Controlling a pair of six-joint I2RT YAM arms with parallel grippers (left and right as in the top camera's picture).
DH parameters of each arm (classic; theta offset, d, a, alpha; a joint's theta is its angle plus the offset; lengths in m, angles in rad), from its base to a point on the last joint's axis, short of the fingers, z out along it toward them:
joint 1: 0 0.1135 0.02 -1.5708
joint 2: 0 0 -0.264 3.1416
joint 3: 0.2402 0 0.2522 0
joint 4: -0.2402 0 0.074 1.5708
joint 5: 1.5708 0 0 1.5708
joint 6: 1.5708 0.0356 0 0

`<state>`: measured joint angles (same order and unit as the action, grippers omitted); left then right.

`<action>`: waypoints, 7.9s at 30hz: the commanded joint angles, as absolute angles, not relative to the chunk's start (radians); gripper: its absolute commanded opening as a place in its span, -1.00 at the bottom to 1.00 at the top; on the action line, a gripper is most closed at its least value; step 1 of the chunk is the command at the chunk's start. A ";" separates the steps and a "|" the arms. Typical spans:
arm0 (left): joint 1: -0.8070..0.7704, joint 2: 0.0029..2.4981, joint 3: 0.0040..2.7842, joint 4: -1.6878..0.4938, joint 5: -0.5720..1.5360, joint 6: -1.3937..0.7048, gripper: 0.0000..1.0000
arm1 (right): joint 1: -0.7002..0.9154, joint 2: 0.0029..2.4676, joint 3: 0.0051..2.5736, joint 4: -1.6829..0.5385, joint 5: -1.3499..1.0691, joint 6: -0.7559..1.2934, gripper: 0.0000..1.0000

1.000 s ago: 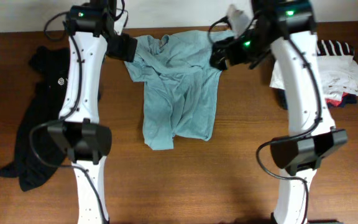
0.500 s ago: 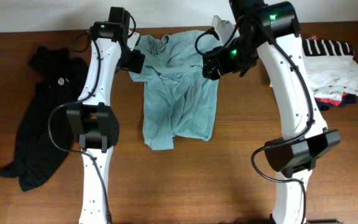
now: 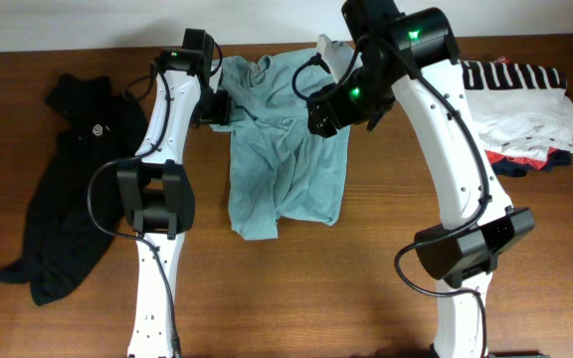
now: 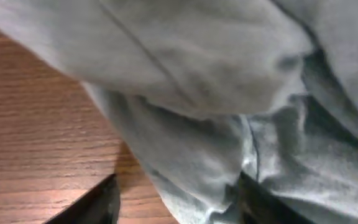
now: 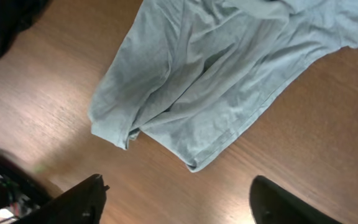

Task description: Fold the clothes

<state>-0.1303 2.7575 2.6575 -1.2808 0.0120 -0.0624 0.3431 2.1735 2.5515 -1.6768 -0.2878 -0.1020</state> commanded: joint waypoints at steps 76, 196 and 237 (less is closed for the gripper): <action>-0.049 2.543 3.140 -1.385 0.068 -0.127 -0.99 | 0.559 2.085 1.746 -0.991 -0.527 -0.017 -0.92; -0.076 2.455 2.580 -1.017 -0.068 -0.089 -0.95 | 0.004 2.285 2.158 -0.866 0.014 0.060 -0.91; -0.251 2.059 2.648 -1.688 0.028 -0.185 0.98 | -0.039 1.991 2.724 -1.699 -0.154 0.110 0.98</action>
<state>-0.2363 2.0739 2.6629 -1.6855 -0.0315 -0.1432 -0.0486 2.1212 2.7617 -1.6920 -0.1402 0.0994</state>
